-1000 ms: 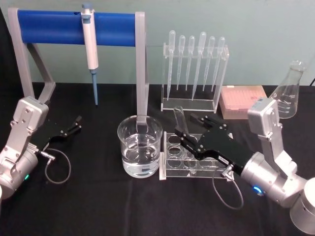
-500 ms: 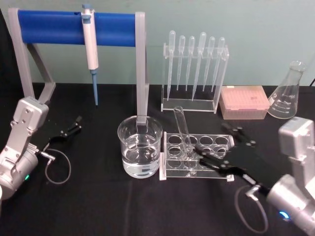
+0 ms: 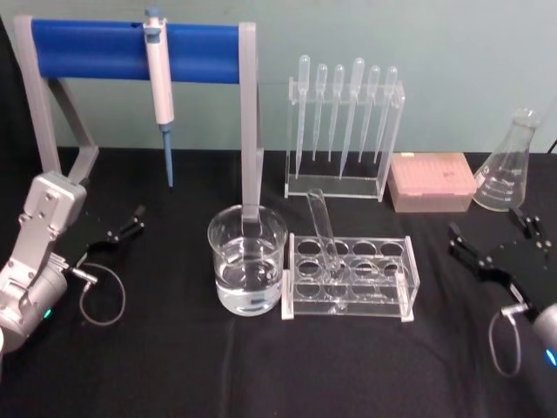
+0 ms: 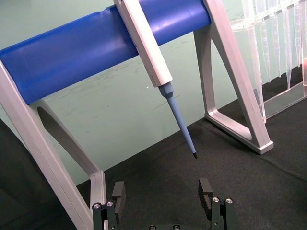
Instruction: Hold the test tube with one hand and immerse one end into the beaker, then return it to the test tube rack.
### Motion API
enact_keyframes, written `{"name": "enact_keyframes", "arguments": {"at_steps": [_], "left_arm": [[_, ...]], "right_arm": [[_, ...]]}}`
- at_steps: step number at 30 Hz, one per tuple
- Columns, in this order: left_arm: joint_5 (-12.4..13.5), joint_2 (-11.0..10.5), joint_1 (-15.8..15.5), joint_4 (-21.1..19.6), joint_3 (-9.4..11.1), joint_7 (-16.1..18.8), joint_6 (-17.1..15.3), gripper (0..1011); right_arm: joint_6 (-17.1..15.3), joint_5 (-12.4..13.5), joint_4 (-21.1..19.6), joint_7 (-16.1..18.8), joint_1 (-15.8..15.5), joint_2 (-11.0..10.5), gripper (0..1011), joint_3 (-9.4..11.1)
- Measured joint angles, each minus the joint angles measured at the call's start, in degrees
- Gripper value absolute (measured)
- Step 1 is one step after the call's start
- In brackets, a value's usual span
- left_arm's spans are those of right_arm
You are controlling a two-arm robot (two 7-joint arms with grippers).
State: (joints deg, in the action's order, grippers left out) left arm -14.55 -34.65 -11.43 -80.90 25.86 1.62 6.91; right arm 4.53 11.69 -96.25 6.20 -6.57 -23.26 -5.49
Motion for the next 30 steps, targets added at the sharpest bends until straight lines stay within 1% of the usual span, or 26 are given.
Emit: {"name": "enact_keyframes", "arguments": {"at_steps": [1, 2, 3, 6, 7, 8, 9, 11, 30], "left_arm": [[0.0, 0.0, 0.0, 0.0, 0.0, 0.0, 0.0, 1000], [0.0, 0.0, 0.0, 0.0, 0.0, 0.0, 0.0, 1000], [0.0, 0.0, 0.0, 0.0, 0.0, 0.0, 0.0, 1000], [0.0, 0.0, 0.0, 0.0, 0.0, 0.0, 0.0, 1000], [0.0, 0.0, 0.0, 0.0, 0.0, 0.0, 0.0, 1000], [0.0, 0.0, 0.0, 0.0, 0.0, 0.0, 0.0, 1000], [0.0, 0.0, 0.0, 0.0, 0.0, 0.0, 0.0, 1000], [0.0, 0.0, 0.0, 0.0, 0.0, 0.0, 0.0, 1000], [0.0, 0.0, 0.0, 0.0, 0.0, 0.0, 0.0, 1000]], "right_arm": [[-0.5, -1.5, 1.7, -1.2, 1.2, 0.7, 1002, -0.4], [-0.8, -2.5, 2.5, -1.9, 1.8, 1.0, 1002, -0.6], [-1.0, -4.1, 4.2, -2.9, 2.9, 1.7, 1000, -1.2], [-1.0, -6.5, 6.6, -4.3, 4.3, 2.7, 1002, -2.1], [-0.8, -7.8, 7.7, -4.9, 5.0, 3.2, 1002, -2.6], [-0.7, -8.4, 8.0, -5.1, 5.2, 3.4, 1000, -2.8], [-0.6, -9.6, 8.6, -5.6, 5.5, 3.7, 1002, -3.1], [-0.6, -10.6, 9.0, -6.0, 5.7, 3.9, 1002, -3.3], [-0.4, -10.0, 8.7, -5.8, 5.6, 3.8, 1002, -3.2]]}}
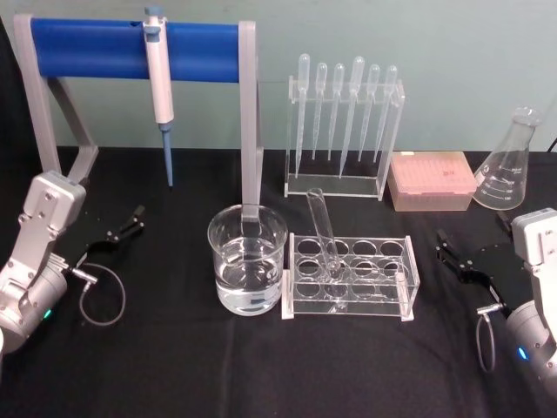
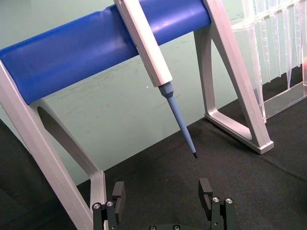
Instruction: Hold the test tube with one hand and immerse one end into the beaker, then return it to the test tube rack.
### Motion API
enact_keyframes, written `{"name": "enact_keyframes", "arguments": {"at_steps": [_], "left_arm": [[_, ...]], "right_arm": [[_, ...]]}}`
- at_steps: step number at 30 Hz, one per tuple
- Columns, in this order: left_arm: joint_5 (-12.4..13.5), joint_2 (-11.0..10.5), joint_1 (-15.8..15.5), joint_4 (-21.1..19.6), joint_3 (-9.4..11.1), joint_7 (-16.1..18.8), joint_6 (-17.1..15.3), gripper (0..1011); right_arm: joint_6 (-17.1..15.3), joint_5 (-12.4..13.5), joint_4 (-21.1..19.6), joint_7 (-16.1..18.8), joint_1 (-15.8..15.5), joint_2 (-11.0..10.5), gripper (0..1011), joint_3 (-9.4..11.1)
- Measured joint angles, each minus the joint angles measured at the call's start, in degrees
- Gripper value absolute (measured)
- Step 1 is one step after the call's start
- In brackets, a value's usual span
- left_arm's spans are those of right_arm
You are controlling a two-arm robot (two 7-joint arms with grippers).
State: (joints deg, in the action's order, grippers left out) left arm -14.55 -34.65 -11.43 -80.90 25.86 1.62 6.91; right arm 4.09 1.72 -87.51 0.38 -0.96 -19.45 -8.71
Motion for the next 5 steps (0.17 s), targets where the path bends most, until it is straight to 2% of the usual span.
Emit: {"name": "enact_keyframes", "arguments": {"at_steps": [5], "left_arm": [[0.0, 0.0, 0.0, 0.0, 0.0, 0.0, 0.0, 1000]], "right_arm": [[0.0, 0.1, 0.0, 0.0, 0.0, 0.0, 1002, 0.0]]}}
